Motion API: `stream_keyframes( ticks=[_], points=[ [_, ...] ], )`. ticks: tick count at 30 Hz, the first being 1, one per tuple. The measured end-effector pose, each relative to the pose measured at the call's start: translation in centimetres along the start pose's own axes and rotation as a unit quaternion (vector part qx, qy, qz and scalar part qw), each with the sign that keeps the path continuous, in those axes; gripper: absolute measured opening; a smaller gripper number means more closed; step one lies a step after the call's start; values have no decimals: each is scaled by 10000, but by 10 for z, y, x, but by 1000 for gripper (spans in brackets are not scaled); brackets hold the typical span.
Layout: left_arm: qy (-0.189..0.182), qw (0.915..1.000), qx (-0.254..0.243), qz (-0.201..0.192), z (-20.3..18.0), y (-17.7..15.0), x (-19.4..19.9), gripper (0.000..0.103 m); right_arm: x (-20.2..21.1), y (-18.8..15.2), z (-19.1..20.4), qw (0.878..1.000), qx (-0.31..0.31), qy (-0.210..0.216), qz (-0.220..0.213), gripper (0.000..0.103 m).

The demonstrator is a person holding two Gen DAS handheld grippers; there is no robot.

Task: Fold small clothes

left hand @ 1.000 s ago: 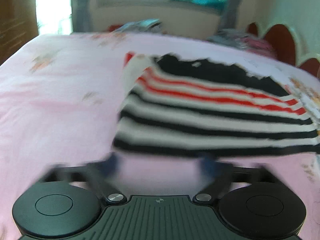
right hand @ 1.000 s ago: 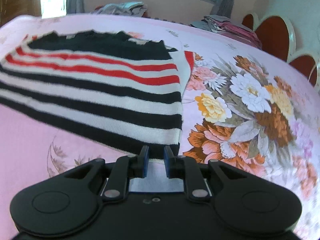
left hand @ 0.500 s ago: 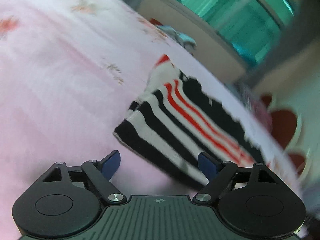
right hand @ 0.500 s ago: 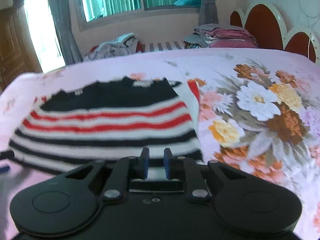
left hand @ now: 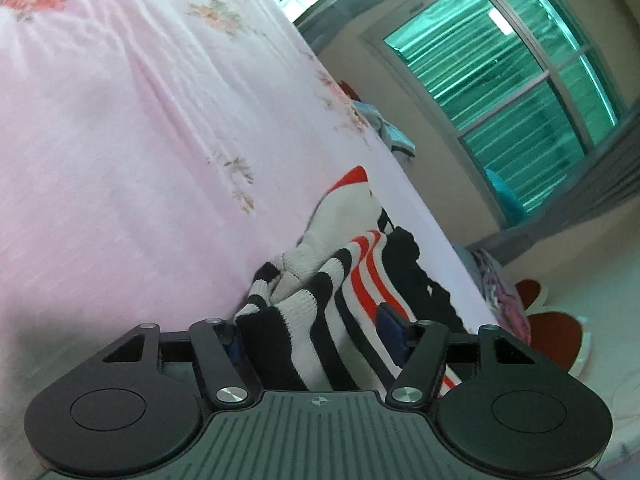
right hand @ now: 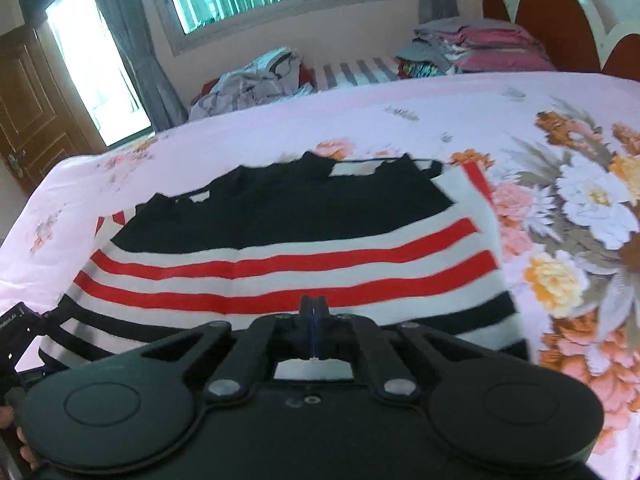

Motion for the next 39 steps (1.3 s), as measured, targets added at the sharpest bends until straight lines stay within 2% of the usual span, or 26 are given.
stream_keyframes(
  ticks=[1,2,3,4,6,7,9,11,12,14,18,22,24,26,29,33,36,38,39],
  points=[
    [10,10000,29,-9,0,2,-1,56,-4,-1,6,10000,43,20,37,1],
    [59,10000,76,17,3,3,-4,38,-9,-1,12,9999,91,50,76,1],
    [95,9998,158,71,8,5,-7,29,-12,-1,17,9999,120,73,97,1],
    [19,9996,242,121,10,7,-11,28,-16,-1,21,9998,147,91,112,1],
    [38,9995,-162,263,2,11,-11,20,-20,-1,30,9996,193,150,119,1],
    [-76,9992,-307,243,-5,15,-7,20,-21,1,34,9995,217,188,99,1],
    [-253,9993,-184,180,-8,20,-1,20,-23,4,39,9994,236,262,62,1],
    [-83,9993,-235,261,-1,15,-6,20,-27,5,42,9990,217,387,61,1],
    [37,9991,-235,340,6,10,-12,20,-35,2,43,9987,263,392,175,1],
    [-30,9995,-129,275,7,10,-13,20,-56,-14,38,9966,392,255,677,0],
    [13,9997,-138,186,-5,14,-9,19,-61,-11,35,9965,413,406,601,0],
    [-51,9992,-398,-45,-28,19,0,18,-64,-12,29,9951,397,658,615,0],
    [-117,9982,-565,-167,-42,22,13,17,-59,-5,23,9945,174,798,649,0],
    [-234,9961,-817,-232,-75,22,23,16,-34,17,10,9938,-225,1070,208,3],
    [-478,9888,-1399,-193,-139,7,33,16,-4,44,-25,9901,-575,1255,-233,4],
    [-755,9718,-2226,202,-227,-50,30,16,22,75,-106,9845,-1226,1130,-540,4],
    [-849,9499,-2899,805,-272,-120,18,16,45,88,-163,9794,-1587,1007,-740,5],
    [-864,9286,-3281,1500,-284,-180,2,16,56,89,-187,9778,-1714,984,-703,6],
    [-820,9212,-3331,1838,-284,-202,-7,16,59,86,-198,9774,-1776,968,-622,9]
  ],
)
Point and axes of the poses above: each gripper's, at about its wrist camera, not at the fingertips, and x roughly against the way its jaws point, z to its left, y to its top, the point moved 9 cm from there along -x, roughly the way its jaws point, and after that the axes turned 6 degrees about -z, right-handed, at the moved point
